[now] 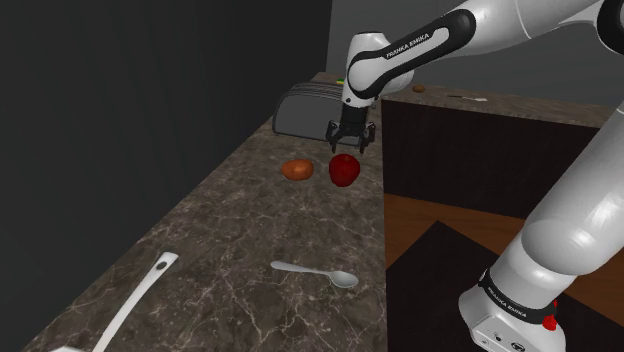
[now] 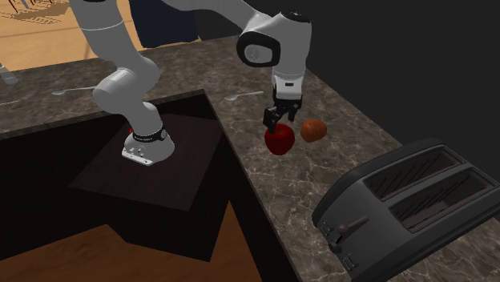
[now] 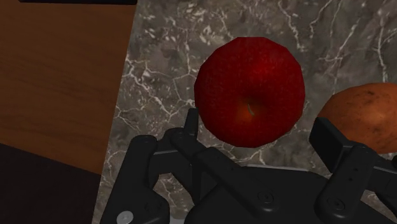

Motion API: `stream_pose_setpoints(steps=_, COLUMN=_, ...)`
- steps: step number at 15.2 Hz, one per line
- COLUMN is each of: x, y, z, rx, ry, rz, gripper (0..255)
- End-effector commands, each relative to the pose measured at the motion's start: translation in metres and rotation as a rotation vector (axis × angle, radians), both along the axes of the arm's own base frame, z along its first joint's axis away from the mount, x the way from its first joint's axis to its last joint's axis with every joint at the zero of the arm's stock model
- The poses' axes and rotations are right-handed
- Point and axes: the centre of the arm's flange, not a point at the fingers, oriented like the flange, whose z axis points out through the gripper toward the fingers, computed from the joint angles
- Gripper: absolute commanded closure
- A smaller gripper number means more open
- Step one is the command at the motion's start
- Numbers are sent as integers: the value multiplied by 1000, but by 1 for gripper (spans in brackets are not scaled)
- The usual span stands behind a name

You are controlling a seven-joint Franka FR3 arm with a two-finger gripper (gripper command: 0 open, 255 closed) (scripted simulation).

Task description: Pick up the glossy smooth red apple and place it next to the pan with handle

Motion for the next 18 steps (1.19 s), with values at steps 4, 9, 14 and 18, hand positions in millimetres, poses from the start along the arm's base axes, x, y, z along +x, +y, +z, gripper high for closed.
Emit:
stream_pose_setpoints(steps=4, x=0, y=0, z=-4, rx=0, ry=-1, rz=0, gripper=0)
stream_pose_setpoints(steps=9, x=0, y=0, z=-4, rx=0, ry=0, rz=0, gripper=255)
stream_pose_setpoints(steps=14, x=0, y=1, z=-5, rx=0, ry=-1, rz=0, gripper=255)
stream_pose_setpoints(steps=18, x=0, y=0, z=1, rx=0, ry=-1, rz=0, gripper=255)
